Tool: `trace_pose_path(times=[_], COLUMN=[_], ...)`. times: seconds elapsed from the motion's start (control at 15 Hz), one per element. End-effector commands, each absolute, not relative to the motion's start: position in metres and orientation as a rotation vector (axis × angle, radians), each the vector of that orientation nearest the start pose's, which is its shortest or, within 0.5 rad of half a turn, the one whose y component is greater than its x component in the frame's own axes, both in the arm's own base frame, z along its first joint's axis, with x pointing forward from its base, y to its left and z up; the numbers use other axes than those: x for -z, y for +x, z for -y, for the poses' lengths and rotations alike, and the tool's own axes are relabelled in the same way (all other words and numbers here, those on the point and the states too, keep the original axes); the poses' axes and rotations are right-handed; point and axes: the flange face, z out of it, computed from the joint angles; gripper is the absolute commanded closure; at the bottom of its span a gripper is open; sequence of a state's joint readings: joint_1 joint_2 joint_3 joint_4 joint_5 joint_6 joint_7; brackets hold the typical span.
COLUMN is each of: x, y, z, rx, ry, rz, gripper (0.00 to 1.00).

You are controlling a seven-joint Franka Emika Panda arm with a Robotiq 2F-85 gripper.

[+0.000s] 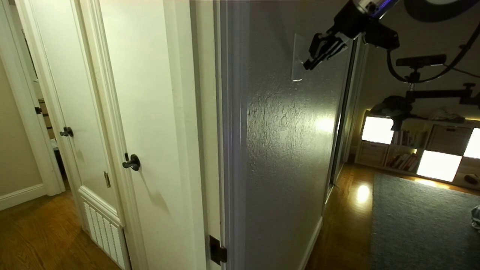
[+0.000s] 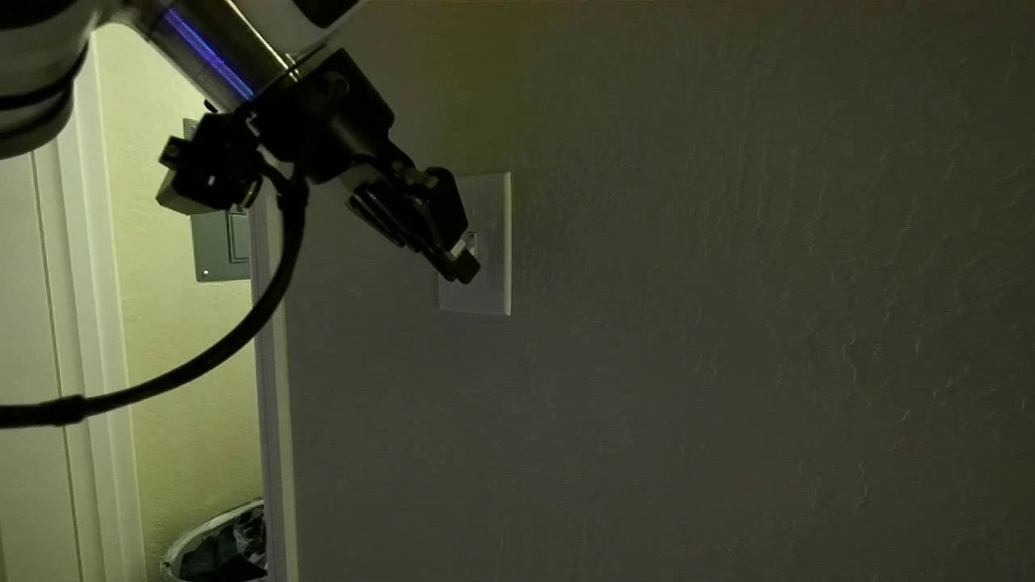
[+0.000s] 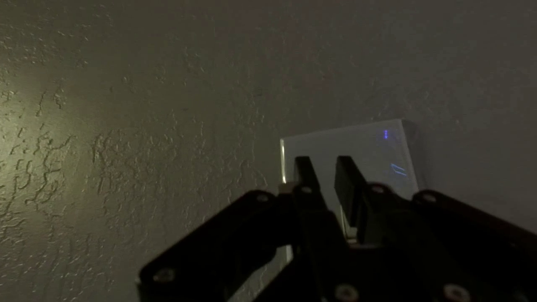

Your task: Switch on the light

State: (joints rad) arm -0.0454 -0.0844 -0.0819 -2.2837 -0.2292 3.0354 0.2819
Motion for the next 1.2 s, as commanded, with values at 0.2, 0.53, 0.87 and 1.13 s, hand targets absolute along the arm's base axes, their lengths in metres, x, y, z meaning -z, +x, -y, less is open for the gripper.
trace_pose_path(times=[0.2,0.53,0.87,1.13], x=[-0.484,-0.492,-0.497,-0.506], y=[0.556,0.553,0.543,0.535], z=[0.047,0.051,0.058,0.063], rx=[1.34,1.38,1.405,1.433], ry=[-2.829,-2.822,-2.833,-2.844], rz=[-0.315,-0.308,-0.309,-0.312], gripper=[0.86,0.92,0.91,0.92])
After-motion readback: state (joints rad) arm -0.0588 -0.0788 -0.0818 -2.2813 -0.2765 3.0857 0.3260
